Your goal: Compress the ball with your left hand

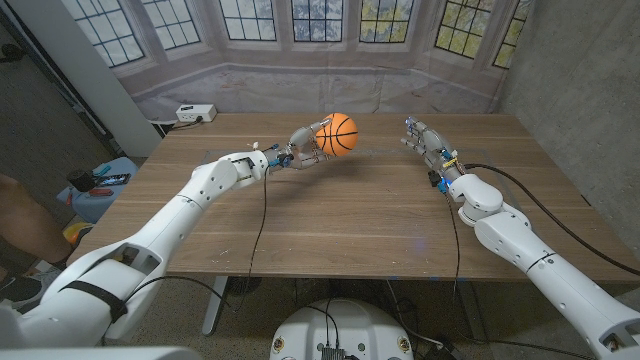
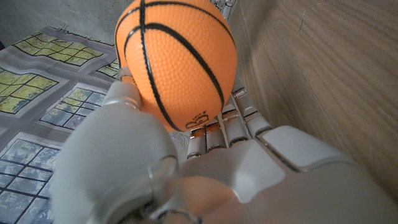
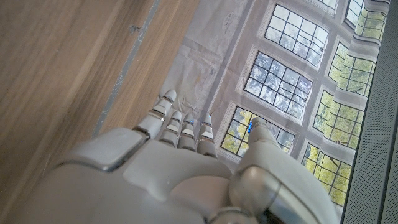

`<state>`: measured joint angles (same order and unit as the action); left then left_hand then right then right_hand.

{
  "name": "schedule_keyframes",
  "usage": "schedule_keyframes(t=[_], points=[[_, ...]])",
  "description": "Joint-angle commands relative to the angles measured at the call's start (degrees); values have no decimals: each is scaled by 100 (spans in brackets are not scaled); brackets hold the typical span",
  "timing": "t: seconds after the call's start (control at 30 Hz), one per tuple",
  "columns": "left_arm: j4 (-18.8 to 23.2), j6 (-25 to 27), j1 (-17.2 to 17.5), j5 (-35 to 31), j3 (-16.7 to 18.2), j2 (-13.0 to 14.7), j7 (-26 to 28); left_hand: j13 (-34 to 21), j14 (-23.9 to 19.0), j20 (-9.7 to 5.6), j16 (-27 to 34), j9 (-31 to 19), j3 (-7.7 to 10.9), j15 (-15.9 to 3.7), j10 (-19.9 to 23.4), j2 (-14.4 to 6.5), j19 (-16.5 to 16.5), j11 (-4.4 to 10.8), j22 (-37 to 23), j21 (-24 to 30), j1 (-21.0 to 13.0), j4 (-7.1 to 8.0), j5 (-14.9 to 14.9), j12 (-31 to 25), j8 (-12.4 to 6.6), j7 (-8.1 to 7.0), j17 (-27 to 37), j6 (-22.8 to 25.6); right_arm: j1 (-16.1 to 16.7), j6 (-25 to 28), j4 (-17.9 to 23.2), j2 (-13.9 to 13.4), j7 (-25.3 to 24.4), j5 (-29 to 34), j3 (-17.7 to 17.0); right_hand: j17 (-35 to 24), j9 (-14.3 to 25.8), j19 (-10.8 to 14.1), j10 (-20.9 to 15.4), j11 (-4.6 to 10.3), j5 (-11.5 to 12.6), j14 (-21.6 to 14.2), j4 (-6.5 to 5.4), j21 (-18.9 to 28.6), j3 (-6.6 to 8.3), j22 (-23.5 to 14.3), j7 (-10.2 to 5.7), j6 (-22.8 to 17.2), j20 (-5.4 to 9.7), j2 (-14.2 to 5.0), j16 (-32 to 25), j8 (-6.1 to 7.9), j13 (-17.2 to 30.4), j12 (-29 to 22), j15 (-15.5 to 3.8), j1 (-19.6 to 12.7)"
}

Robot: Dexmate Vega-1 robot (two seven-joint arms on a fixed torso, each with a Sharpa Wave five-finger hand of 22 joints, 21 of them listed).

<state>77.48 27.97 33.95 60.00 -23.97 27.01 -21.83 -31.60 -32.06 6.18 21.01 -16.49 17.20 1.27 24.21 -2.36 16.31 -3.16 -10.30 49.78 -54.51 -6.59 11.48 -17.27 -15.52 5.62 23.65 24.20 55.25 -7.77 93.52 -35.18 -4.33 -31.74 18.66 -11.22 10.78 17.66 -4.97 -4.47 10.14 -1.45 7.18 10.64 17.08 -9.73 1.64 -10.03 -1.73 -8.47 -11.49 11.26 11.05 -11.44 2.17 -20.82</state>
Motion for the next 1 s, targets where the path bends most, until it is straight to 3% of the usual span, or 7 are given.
schedule_keyframes(t=[0.03, 0.23, 0.47, 0.73, 0.8, 0.9, 1.0], points=[[-149, 132, -62, 59, 0, 45, -262, 4, 137, 42, -82, 26, 129, 44, -146, 23, -99, -69, -22, -56, 138, 146, 19, 70, 76, -16, -7, -104, -12, 20, -16, 40, 5, 3, 35, -8, 17, 6, -26, -6, 3, -18, 13, 46, 25, -13, -6, -44, -13, -3, -25, -12, 31, -8, 22, -21], [-316, 178, -144, 56, -35, 39, -476, 43, 294, 130, -181, 73, 122, 180, -364, 19, -254, -116, -24, -147, 248, 145, 16, 183, 218, -96, -34, -347, -31, 57, -16, 41, 7, 5, 53, -8, 17, 6, -27, -5, 3, -17, 13, 46, 26, -13, -9, -45, -16, -4, -25, -12, 31, -8, 28, -22], [-474, 223, -222, 54, -56, -9, -629, 49, 487, 185, -291, 123, 116, 263, -617, 10, -378, -311, -28, -235, 364, 141, 13, 284, 376, -247, -60, -673, -41, 91, -17, 33, 10, 1, 61, -8, 17, 6, -29, -3, 3, -13, 15, 46, 28, -13, -15, -42, -14, -4, -23, -13, 31, -9, 26, -26], [-591, 283, -323, 10, -88, -57, -690, 50, 515, 204, -316, 148, 115, 294, -682, 2, -403, -358, -29, -266, 423, 139, 13, 307, 395, -360, -69, -726, -48, 114, -46, 45, 11, -36, 53, -7, 17, 7, -30, -5, 3, -12, 17, 46, 29, -13, -14, -45, -16, -3, -22, -12, 31, -9, 27, -29], [-636, 302, -358, -2, -100, -68, -720, 50, 528, 220, -325, 155, 117, 309, -694, -2, -419, -363, -30, -279, 435, 136, 13, 310, 404, -431, -72, -752, -51, 114, -52, 44, 11, -39, 50, -7, 17, 4, -29, -8, 3, -15, 17, 45, 29, -13, -15, -48, -32, -3, -24, -11, 31, -9, 29, -28], [-687, 304, -390, -24, -105, -88, -734, 51, 547, 243, -348, 181, 126, 341, -719, -12, -427, -380, -32, -308, 477, 117, 13, 314, 400, -800, -83, -754, -58, 123, -60, 46, 20, -53, 50, -7, 17, 5, -28, 2, 3, -12, 17, 45, 28, -13, -14, -43, -39, -2, -22, -13, 31, -8, 33, -28], [-757, 317, -427, -38, -117, -113, -777, 51, 556, 252, -355, 187, 128, 352, -722, -14, -432, -378, -32, -315, 485, 113, 13, 313, 393, -831, -86, -739, -61, 139, -64, 45, 20, -58, 53, -7, 17, 3, -27, 2, 2, -15, 17, 44, 28, -13, -17, -44, -46, -2, -24, -12, 31, -8, 34, -28]])
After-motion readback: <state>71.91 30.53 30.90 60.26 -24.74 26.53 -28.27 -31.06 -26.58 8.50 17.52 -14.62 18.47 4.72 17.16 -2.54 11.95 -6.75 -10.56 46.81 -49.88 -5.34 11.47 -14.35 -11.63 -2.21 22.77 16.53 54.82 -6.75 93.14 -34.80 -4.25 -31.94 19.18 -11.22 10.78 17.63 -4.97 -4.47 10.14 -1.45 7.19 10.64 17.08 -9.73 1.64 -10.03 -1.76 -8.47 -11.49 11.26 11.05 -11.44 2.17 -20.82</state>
